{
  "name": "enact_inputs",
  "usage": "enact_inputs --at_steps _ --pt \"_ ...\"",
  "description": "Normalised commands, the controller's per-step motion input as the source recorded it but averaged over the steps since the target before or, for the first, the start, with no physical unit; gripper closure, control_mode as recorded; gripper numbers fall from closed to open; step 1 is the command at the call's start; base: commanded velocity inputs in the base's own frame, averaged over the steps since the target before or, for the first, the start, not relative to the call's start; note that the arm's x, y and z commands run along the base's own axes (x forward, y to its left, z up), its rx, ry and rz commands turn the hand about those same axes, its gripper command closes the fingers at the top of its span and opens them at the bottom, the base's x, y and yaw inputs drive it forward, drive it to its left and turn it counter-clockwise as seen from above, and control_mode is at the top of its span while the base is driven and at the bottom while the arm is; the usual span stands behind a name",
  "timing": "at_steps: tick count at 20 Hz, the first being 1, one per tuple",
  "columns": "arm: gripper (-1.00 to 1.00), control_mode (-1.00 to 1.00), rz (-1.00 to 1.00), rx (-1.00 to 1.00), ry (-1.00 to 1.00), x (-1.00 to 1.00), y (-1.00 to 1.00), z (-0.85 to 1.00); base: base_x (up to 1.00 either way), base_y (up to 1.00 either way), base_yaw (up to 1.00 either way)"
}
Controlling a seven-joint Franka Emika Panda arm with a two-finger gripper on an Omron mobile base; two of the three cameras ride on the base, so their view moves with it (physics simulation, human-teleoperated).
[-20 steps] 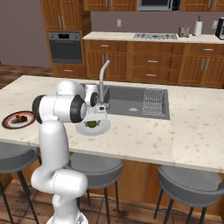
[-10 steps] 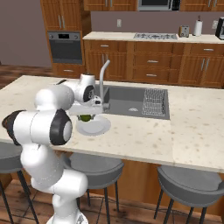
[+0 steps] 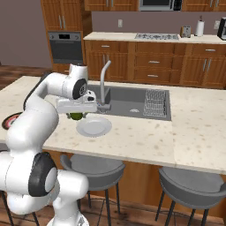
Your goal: Transport the chicken drumstick and lime to the fridge. Place the chicken drumstick on the rack containing meat and place the lime on the rack containing the vegetable, ensuring meats and vegetables are on different racks.
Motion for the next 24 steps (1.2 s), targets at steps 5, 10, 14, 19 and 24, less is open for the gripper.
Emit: enact_inputs --at_steps 5,10,14,19,24 --pt "1.0 -1.0 -0.01 0.0 0.01 -0.78 -0.02 0.76 0.0 0.0 0.0" --pt "1.0 -1.0 0.0 0.0 0.01 -0.69 -0.02 0.26 0.0 0.0 0.0" --pt "1.0 -1.0 0.0 0.0 0.0 -0.7 -0.01 0.28 0.0 0.0 0.0" --pt "1.0 -1.0 0.0 0.0 0.01 -0.77 0.0 0.23 0.0 0.0 0.0" --pt "1.0 -1.0 0.0 0.0 0.01 -0.83 0.0 0.33 0.0 0.0 0.0"
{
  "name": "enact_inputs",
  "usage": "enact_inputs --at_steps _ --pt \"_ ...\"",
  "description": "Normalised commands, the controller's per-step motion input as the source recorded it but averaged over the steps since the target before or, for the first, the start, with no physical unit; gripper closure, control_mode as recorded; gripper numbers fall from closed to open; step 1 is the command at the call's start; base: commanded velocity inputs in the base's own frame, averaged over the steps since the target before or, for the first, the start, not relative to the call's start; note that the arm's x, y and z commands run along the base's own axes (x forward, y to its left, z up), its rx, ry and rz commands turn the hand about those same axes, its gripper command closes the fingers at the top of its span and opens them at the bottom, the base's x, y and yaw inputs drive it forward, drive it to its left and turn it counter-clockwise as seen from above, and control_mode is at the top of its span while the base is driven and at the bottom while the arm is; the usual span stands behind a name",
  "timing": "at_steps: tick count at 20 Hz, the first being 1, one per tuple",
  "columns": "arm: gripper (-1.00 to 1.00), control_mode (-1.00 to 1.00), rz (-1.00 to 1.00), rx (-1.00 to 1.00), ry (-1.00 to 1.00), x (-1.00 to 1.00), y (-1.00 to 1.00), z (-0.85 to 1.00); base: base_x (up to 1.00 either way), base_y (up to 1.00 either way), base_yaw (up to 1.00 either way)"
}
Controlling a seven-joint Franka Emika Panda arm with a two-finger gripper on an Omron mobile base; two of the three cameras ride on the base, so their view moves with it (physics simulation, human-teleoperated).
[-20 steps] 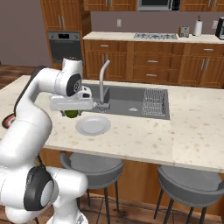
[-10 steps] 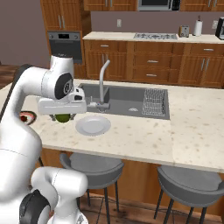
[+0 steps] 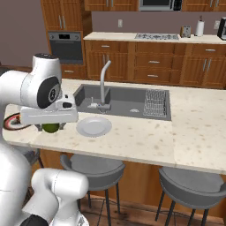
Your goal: Transport the chicken drumstick and lime to the fridge. Place the chicken drumstick on the rack containing meat and place the lime on the rack containing the vegetable, ensuring meats and vegetables are on different racks.
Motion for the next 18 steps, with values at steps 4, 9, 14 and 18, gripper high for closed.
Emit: enact_inputs --at_steps 4,9,14,18 --pt "1.0 1.0 0.0 0.0 0.0 0.0 0.0 0.0 -1.0 -0.03 0.0" --pt "1.0 1.0 0.0 0.0 0.0 0.0 0.0 0.0 -0.96 -0.04 0.0" --pt "1.0 1.0 0.0 0.0 0.0 0.0 0.0 0.0 -0.28 -0.36 -0.17" --pt "1.0 1.0 0.0 0.0 0.0 0.0 0.0 0.0 0.1 -1.0 -0.15"
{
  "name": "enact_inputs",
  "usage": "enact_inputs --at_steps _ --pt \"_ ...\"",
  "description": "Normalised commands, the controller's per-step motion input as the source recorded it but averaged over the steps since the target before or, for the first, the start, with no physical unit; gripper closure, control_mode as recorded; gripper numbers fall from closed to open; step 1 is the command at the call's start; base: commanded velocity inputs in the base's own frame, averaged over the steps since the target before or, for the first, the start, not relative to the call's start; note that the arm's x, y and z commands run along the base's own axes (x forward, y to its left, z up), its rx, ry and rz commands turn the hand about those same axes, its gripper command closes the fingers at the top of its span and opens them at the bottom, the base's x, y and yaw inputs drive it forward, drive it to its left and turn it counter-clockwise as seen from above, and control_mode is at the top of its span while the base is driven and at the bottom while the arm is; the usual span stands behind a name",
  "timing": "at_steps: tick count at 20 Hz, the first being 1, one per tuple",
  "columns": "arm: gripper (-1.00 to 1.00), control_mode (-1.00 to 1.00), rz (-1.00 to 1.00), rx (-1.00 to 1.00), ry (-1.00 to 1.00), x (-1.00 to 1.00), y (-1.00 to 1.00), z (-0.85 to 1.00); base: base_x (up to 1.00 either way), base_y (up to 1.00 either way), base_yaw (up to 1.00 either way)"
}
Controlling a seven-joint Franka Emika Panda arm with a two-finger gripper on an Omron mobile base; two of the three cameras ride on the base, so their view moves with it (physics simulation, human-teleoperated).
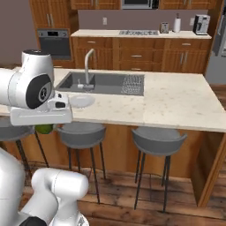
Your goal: Transport the chicken drumstick and lime to the fridge. Place the chicken drumstick on the rack containing meat and place the lime on the rack containing the vegetable, ensuring meats and vegetables are on different racks.
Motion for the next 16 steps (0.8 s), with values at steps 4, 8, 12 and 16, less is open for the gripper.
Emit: enact_inputs --at_steps 4,8,12,16 --pt "1.0 1.0 0.0 0.0 0.0 0.0 0.0 0.0 0.21 -1.0 -0.02" --pt "1.0 1.0 0.0 0.0 0.0 0.0 0.0 0.0 0.26 -1.0 0.0" --pt "1.0 1.0 0.0 0.0 0.0 0.0 0.0 0.0 0.26 -1.0 0.0" --pt "1.0 1.0 0.0 0.0 0.0 0.0 0.0 0.0 0.38 -1.0 0.0"
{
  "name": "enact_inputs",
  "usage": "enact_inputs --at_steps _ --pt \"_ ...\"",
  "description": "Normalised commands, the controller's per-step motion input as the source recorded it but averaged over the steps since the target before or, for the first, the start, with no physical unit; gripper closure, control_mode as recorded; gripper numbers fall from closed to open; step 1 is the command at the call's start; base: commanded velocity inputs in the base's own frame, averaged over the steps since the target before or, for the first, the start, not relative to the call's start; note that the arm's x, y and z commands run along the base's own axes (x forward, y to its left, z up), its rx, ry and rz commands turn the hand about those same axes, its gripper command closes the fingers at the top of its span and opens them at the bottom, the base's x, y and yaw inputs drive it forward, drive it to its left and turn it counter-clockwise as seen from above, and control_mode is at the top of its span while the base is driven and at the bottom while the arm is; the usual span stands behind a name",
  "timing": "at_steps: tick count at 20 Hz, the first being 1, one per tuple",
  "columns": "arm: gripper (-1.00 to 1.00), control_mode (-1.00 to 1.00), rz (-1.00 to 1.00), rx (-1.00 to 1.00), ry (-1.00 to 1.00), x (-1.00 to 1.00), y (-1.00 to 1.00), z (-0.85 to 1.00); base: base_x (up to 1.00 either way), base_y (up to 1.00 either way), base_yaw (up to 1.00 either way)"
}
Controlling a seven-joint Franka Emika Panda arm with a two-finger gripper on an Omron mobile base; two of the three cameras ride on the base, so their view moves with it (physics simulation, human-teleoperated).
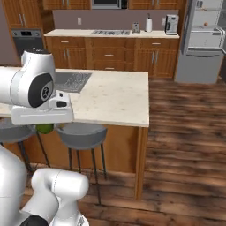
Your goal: Transport the chicken drumstick and lime to the fridge. Place the chicken drumstick on the rack containing meat and place the lime on the rack containing the vegetable, ensuring meats and vegetables are on different racks.
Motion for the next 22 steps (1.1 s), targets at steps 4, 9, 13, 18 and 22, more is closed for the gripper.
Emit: enact_inputs --at_steps 4,9,13,18,22 --pt "1.0 1.0 0.0 0.0 0.0 0.0 0.0 0.0 0.64 -1.0 0.0" --pt "1.0 1.0 0.0 0.0 0.0 0.0 0.0 0.0 0.66 -1.0 0.0" --pt "1.0 1.0 0.0 0.0 0.0 0.0 0.0 0.0 0.95 -1.0 0.05" --pt "1.0 1.0 0.0 0.0 0.0 0.0 0.0 0.0 0.98 -0.94 0.18" --pt "1.0 1.0 0.0 0.0 0.0 0.0 0.0 0.0 0.61 -1.0 0.1"
